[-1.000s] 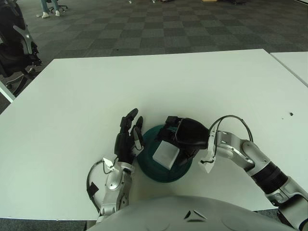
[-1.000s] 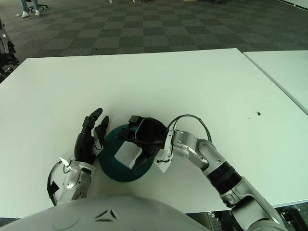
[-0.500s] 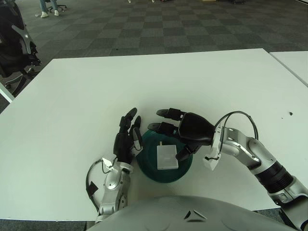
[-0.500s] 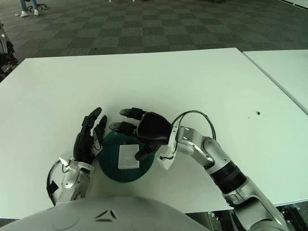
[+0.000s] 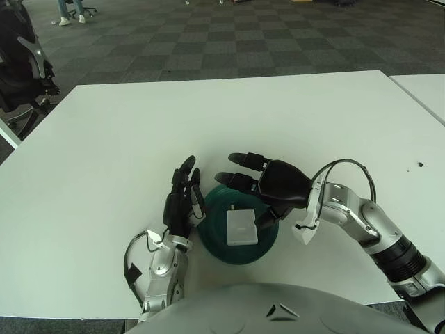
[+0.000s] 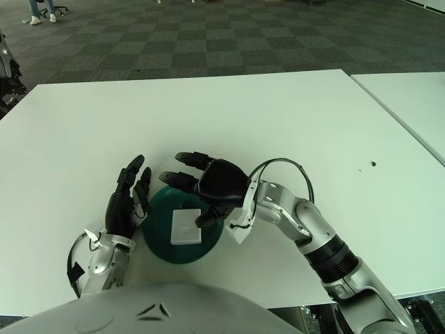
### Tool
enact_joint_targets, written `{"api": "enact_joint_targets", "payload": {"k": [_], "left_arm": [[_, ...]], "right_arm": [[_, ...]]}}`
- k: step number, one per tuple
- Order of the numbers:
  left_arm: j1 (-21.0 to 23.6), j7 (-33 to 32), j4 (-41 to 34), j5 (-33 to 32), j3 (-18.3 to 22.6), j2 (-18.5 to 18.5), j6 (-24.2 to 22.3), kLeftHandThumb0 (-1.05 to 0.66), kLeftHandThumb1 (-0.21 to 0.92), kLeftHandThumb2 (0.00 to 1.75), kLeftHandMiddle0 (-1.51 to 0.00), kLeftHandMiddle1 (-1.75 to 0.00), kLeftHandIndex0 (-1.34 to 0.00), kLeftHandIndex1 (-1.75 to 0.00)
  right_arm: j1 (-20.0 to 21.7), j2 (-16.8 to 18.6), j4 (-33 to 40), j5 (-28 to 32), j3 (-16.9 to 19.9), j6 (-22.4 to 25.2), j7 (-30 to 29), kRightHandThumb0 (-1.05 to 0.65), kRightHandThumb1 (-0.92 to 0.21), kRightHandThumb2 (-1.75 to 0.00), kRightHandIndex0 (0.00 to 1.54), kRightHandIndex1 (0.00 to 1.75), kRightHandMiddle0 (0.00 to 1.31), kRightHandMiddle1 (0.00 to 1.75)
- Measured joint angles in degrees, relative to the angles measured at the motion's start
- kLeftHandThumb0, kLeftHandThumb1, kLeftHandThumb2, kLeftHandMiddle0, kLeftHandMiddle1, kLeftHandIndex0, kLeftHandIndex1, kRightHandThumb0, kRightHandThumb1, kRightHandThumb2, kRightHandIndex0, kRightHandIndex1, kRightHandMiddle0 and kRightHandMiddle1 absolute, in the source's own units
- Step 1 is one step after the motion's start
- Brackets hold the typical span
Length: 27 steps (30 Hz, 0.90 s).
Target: Put the charger into the plate.
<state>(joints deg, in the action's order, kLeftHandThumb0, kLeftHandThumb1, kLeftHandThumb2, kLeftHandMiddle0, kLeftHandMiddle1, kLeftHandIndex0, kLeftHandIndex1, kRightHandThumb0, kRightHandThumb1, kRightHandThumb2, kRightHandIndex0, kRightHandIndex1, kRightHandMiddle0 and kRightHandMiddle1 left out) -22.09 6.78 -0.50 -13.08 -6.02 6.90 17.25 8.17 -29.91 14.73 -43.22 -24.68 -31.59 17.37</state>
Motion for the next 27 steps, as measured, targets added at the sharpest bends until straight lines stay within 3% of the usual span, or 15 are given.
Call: {"api": "enact_joint_targets", "payload": {"k": [9,15,21,27], "left_arm": [[-0.7,0.0,-0.4,-2.3,0.4,0.1,-0.1,-1.0,0.92,1.03,-0.31,-0.03,0.0,-0.76],[-1.3,0.0,-1.2,-3.0,0.4,0.1,-0.7,-1.0,0.92,1.02,-0.34,-0.03,-0.03,-0.8],[-1.6,0.0,-1.3,-3.5,0.5,0.1,-1.0,-1.0,0.92,1.01,-0.36,-0.03,-0.04,-0.82],[-1.7,0.7,-1.3,-4.1,0.7,0.1,-1.2,-1.0,0.92,1.01,-0.36,-0.03,-0.05,-0.83]], "right_arm": [[-2.7,8.1,-2.2,20.4,3.7,12.8,3.3,-1.03,-0.92,-0.96,0.07,0.03,0.01,0.0],[-4.0,12.5,-1.4,29.9,7.1,22.6,4.3,-0.96,-0.92,-0.95,0.13,0.05,0.06,0.04],[-6.8,18.5,-1.9,39.4,8.7,25.6,3.4,-0.93,-0.92,-0.95,0.17,0.05,0.1,0.07],[-10.6,22.4,-0.8,46.1,11.8,27.8,2.2,-0.92,-0.92,-0.94,0.2,0.02,0.01,0.34]]}}
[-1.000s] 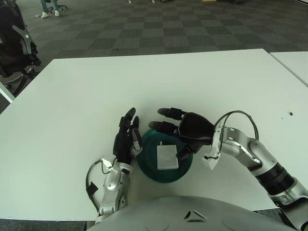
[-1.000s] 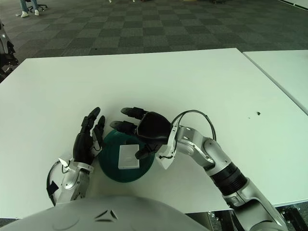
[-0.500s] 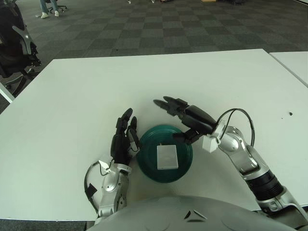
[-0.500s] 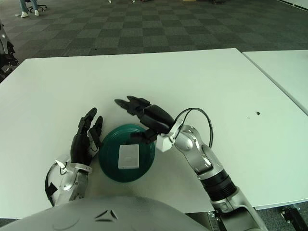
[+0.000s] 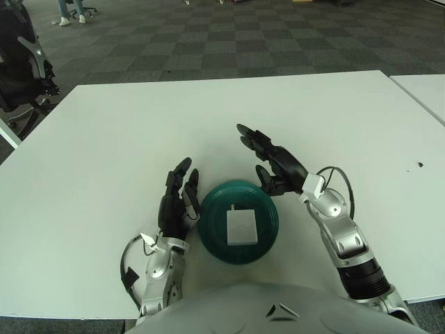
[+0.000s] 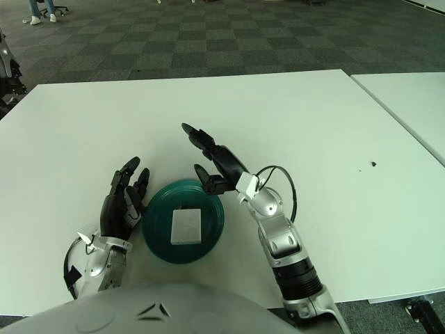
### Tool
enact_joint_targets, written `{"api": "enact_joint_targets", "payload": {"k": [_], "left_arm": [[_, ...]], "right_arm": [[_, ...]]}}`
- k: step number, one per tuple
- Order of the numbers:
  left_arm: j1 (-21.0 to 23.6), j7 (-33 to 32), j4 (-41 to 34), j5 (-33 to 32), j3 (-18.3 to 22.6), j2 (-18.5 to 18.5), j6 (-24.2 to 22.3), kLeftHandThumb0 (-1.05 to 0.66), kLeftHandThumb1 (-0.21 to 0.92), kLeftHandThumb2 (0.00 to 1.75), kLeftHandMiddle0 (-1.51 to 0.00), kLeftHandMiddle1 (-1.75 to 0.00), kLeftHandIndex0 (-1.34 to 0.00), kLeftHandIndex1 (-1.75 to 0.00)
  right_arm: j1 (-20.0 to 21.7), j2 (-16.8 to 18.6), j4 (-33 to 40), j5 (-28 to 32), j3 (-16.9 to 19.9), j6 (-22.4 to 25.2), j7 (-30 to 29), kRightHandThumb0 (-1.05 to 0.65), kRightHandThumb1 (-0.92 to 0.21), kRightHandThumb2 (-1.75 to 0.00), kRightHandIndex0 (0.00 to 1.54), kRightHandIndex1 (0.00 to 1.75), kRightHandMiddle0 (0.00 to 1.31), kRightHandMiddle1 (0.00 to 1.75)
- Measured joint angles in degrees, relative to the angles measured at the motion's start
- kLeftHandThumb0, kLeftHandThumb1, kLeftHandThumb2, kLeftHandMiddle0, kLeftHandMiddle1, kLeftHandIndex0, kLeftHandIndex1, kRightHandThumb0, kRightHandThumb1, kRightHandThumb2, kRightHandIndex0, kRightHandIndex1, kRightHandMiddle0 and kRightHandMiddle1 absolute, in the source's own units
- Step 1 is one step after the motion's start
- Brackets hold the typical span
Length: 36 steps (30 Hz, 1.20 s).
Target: Put the charger into the plate.
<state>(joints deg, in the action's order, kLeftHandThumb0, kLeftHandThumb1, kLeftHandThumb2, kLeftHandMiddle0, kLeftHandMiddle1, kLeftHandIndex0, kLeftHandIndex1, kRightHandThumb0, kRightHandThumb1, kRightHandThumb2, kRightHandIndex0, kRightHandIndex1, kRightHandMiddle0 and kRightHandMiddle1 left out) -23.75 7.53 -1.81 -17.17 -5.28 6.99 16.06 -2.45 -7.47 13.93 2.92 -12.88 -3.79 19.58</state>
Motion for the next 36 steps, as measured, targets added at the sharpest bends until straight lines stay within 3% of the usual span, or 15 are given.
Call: {"api": "enact_joint_targets", "payload": {"k": [8,14,22,29,36], "left_arm": [[-1.4,1.1,-0.4,-1.6,0.8,0.2,0.6,-0.98,0.92,1.0,-0.36,-0.02,-0.06,-0.84],[-2.6,1.8,-1.4,-1.7,0.6,0.3,0.5,-0.97,0.92,1.0,-0.34,-0.01,-0.03,-0.83],[-5.2,1.0,-3.6,2.4,-0.2,0.3,1.0,-0.96,0.92,1.03,-0.27,0.0,0.0,-0.77],[-7.5,0.0,-6.1,5.0,-1.2,0.3,0.5,-0.96,0.92,1.05,-0.17,0.0,0.0,-0.61],[-8.4,-0.5,-7.7,6.0,-1.1,-0.1,-0.7,-0.96,0.92,1.05,-0.16,0.0,0.0,-0.57]], "right_arm": [[-4.5,0.6,1.1,2.5,6.3,8.5,-5.0,-0.93,-0.92,-0.9,0.19,0.0,0.0,0.51],[-6.1,1.6,-0.7,2.5,9.0,10.1,-8.4,-0.91,-0.92,-0.88,0.19,0.0,0.0,0.59],[-9.7,1.4,-3.9,2.5,11.3,7.5,-8.6,-0.89,-0.92,-0.86,0.2,0.01,0.0,0.6],[-10.8,0.8,-8.5,3.6,14.0,0.6,-6.7,-0.89,-0.92,-0.86,0.2,0.0,0.0,0.57],[-11.9,1.4,-9.8,3.2,13.3,-3.0,-6.6,-0.91,-0.92,-0.9,0.15,0.0,0.0,0.43]]}}
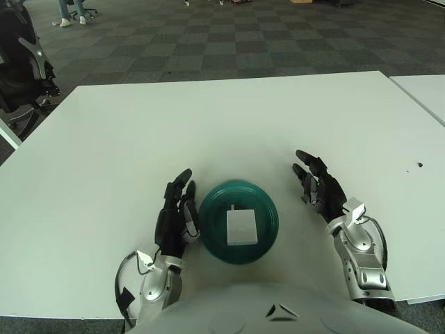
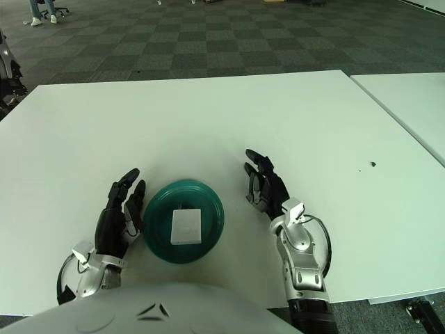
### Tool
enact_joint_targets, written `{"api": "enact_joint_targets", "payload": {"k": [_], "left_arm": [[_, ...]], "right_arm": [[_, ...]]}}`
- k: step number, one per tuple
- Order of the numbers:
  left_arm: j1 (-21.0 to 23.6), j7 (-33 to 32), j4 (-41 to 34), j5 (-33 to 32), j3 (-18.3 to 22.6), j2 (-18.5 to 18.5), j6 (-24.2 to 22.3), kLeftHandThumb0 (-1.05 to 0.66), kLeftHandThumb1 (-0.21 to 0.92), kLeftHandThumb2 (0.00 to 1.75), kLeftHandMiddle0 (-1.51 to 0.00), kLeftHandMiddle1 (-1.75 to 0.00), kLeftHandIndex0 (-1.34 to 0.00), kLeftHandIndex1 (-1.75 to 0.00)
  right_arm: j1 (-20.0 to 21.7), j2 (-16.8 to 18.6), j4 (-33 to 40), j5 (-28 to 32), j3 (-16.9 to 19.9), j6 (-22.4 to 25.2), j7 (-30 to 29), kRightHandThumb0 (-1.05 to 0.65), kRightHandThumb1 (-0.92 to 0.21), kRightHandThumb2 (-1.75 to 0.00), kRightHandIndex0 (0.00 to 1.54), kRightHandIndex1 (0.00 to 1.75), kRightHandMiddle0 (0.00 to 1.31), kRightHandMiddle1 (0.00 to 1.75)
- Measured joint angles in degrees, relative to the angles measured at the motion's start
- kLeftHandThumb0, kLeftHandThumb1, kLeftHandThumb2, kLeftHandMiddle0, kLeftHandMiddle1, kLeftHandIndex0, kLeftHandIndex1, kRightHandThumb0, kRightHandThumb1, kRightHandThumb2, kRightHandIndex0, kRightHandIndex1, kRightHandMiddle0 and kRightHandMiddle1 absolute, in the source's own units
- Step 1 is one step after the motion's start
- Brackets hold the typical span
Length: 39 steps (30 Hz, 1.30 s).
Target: Put the charger into the plate.
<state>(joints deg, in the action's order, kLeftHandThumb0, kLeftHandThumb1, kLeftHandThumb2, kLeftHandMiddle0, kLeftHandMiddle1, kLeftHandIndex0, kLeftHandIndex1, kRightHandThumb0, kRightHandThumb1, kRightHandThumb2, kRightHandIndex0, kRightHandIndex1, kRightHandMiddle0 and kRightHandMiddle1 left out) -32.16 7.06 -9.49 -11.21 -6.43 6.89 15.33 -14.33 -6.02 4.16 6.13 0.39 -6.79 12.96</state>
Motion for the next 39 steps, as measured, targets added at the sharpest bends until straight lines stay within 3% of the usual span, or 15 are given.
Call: {"api": "enact_joint_targets", "payload": {"k": [10,15,23,39], "left_arm": [[-0.3,-0.2,-0.9,0.4,0.2,-0.5,-0.7,-0.96,0.92,1.04,-0.16,0.0,0.0,-0.56],[-0.3,-0.2,-1.0,0.7,0.2,-0.6,-0.7,-0.97,0.92,1.04,-0.16,0.0,0.0,-0.56],[-0.4,-0.9,-0.6,1.3,0.3,-0.1,-0.3,-0.96,0.92,1.02,-0.14,0.0,0.0,-0.49],[0.0,-5.6,1.3,5.3,0.2,1.1,2.8,-0.94,0.92,1.01,-0.12,0.0,0.0,-0.41]], "right_arm": [[-2.5,2.2,0.8,-0.5,-2.9,-2.5,-1.1,-0.93,-0.92,-0.92,0.09,0.0,0.0,0.25],[-1.4,4.4,-5.2,-0.2,-3.0,-7.9,-1.3,-0.9,-0.92,-0.91,0.06,0.0,0.0,0.2],[2.4,7.0,-13.0,-0.1,-1.6,-13.4,-3.5,-0.89,-0.92,-0.92,0.03,0.0,0.0,0.17],[3.0,9.0,-14.6,-4.3,-1.6,-19.5,-8.8,-0.9,-0.92,-0.84,0.06,0.01,0.0,0.22]]}}
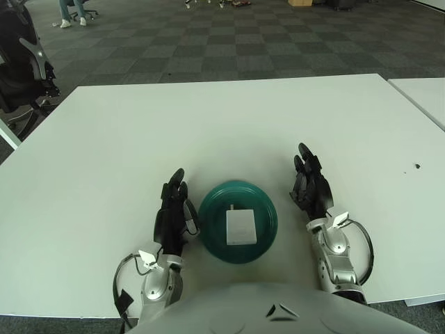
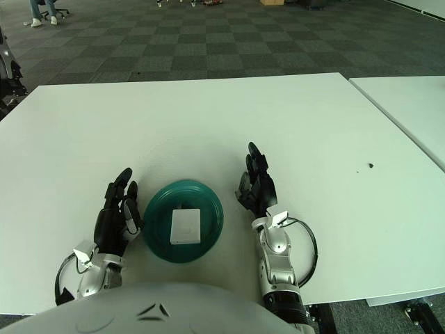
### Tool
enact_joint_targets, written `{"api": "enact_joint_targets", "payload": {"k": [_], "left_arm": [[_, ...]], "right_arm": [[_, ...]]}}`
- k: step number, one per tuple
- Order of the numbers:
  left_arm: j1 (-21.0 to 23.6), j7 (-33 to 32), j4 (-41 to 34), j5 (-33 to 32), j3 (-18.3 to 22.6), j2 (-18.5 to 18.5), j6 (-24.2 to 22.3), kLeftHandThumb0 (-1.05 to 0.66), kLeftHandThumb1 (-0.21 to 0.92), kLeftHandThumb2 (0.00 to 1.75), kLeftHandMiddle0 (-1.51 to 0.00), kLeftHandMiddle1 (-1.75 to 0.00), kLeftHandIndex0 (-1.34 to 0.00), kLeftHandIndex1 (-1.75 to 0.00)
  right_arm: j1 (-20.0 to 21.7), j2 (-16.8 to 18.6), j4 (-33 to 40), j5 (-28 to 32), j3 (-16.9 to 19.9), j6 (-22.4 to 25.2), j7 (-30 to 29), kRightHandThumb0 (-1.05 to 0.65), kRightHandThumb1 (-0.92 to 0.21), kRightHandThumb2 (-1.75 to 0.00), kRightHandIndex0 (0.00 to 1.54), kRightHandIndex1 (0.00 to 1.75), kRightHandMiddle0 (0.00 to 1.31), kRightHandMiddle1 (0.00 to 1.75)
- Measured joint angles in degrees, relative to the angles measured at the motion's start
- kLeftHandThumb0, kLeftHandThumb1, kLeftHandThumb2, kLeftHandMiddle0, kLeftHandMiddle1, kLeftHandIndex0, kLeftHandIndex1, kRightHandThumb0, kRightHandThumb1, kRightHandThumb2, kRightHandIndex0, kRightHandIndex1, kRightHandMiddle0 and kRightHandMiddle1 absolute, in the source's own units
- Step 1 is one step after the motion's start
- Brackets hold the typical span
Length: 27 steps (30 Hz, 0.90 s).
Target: Put the charger into the plate.
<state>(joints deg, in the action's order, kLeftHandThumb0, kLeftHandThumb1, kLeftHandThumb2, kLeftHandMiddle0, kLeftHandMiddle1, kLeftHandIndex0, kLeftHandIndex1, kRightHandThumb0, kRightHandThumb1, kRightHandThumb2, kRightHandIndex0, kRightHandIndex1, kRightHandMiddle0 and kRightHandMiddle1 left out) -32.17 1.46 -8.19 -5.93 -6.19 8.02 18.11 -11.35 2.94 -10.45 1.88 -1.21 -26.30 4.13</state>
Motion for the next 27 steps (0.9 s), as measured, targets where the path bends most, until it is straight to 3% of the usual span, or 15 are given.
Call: {"api": "enact_joint_targets", "payload": {"k": [8,15,27], "left_arm": [[0.0,-1.2,0.4,1.9,-0.1,0.0,0.7,-0.94,0.92,1.01,-0.1,0.0,0.0,-0.4],[0.2,-1.3,0.8,2.0,-0.1,-0.1,1.4,-0.94,0.92,1.01,-0.08,0.0,0.0,-0.36],[0.5,-1.3,2.3,2.9,-0.1,-0.1,4.1,-0.93,0.92,1.0,-0.08,0.0,0.0,-0.31]], "right_arm": [[-0.1,0.3,-0.1,-0.5,-0.2,-1.8,-0.2,-0.89,-0.92,-0.8,0.09,0.02,0.0,0.26],[-0.6,0.2,0.8,1.0,-0.3,-1.6,3.0,-0.9,-0.92,-0.81,0.12,0.02,0.0,0.31],[-4.3,0.2,5.6,-0.4,-1.6,5.0,1.3,-0.92,-0.92,-0.88,0.09,0.0,0.0,0.25]]}}
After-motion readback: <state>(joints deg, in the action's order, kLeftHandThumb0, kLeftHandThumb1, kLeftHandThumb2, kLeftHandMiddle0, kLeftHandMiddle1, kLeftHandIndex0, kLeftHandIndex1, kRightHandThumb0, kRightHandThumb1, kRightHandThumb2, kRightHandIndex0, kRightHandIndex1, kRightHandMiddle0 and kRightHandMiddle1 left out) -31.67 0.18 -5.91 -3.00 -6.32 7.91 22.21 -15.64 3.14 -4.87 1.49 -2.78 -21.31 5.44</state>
